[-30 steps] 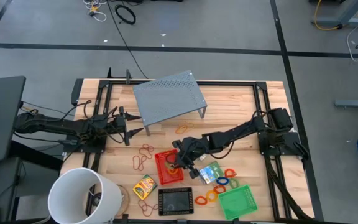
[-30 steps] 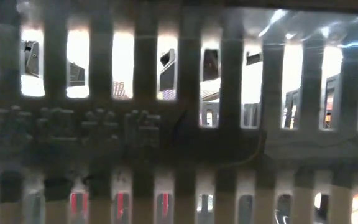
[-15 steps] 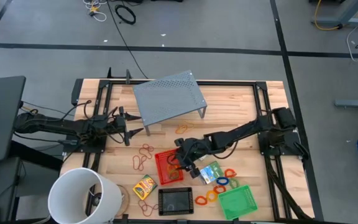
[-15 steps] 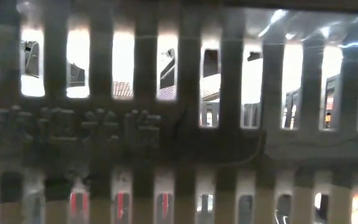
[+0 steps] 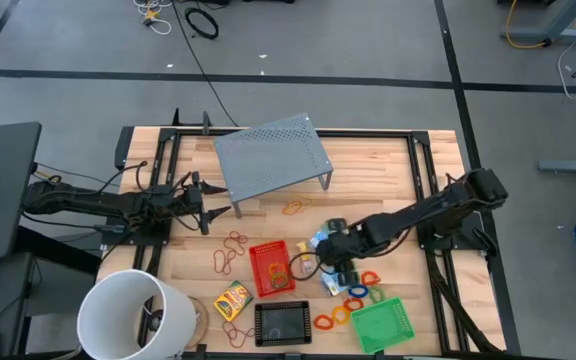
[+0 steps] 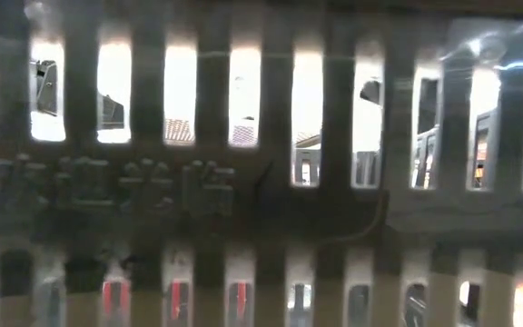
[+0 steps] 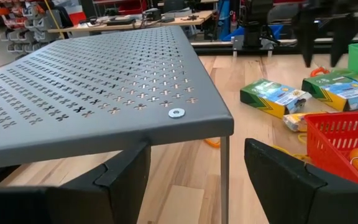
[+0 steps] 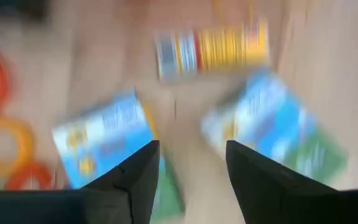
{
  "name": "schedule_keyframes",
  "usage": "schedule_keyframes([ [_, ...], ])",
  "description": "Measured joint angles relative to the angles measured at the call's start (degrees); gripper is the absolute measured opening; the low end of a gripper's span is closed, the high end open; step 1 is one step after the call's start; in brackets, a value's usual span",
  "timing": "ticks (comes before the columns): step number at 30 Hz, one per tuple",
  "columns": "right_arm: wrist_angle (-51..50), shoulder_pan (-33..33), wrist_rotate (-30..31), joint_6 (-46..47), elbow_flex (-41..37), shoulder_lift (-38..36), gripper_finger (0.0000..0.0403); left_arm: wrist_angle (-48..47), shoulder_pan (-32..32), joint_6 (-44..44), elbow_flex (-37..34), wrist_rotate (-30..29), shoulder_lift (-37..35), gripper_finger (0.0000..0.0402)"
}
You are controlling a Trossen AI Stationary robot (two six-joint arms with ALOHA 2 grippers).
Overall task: Pick & Place Office Desk Supplies
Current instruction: Put the top orange spring keychain into the red bin
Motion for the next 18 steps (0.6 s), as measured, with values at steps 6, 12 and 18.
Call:
schedule_keyframes([
  [6,-9.39,2.80,-0.50,9.01,-0.47,0.00,0.0192,0.00,0.00,-0.35,0.00,0.00,-0.01,0.0262],
  [12,-9.39,4.55,-3.47,13.81,-3.09,0.00,0.0192,0.02,0.00,-0.35,0.00,0.00,0.00,0.0262],
  [18,-9.94,5.79,-8.07,18.02,-6.46,0.00,0.0192,0.02,0.00,-0.42,0.00,0.00,0.00,0.0262],
])
